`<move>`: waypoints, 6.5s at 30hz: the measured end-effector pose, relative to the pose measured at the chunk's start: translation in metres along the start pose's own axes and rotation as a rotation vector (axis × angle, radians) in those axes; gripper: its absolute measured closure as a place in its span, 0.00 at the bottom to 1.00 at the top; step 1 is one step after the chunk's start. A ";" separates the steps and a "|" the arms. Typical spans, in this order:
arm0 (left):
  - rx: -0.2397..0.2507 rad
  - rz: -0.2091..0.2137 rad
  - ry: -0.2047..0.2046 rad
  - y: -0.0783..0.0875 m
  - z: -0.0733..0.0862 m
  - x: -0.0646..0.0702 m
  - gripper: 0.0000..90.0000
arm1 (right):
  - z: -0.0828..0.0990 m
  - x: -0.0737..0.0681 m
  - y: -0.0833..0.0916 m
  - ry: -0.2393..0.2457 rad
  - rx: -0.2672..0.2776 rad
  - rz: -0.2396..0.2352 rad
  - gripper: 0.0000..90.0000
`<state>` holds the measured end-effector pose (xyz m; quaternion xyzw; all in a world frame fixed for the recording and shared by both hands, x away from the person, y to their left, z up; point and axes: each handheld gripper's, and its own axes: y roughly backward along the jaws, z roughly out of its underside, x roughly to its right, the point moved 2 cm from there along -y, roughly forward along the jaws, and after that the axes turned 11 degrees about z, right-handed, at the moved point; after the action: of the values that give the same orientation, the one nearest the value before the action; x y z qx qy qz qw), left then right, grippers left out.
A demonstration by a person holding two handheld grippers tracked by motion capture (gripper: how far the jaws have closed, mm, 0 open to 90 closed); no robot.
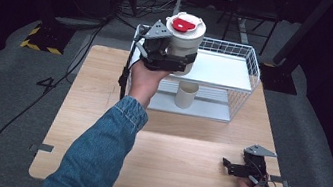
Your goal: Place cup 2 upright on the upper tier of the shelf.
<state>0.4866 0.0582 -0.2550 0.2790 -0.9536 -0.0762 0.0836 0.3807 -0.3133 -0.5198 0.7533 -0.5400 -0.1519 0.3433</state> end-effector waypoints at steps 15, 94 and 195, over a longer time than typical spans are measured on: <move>-0.001 -0.063 0.052 -0.037 -0.002 -0.026 0.16 | 0.000 0.000 0.000 -0.001 0.002 -0.001 0.04; -0.063 -0.122 0.011 -0.060 0.028 -0.017 0.00 | 0.000 0.000 0.000 0.000 0.002 -0.001 0.04; -0.411 -0.109 0.174 0.143 0.260 0.045 0.00 | -0.001 0.000 0.000 0.003 0.000 -0.007 0.04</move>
<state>0.3224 0.1784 -0.4755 0.3128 -0.8908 -0.2489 0.2161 0.3812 -0.3130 -0.5197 0.7553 -0.5368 -0.1519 0.3438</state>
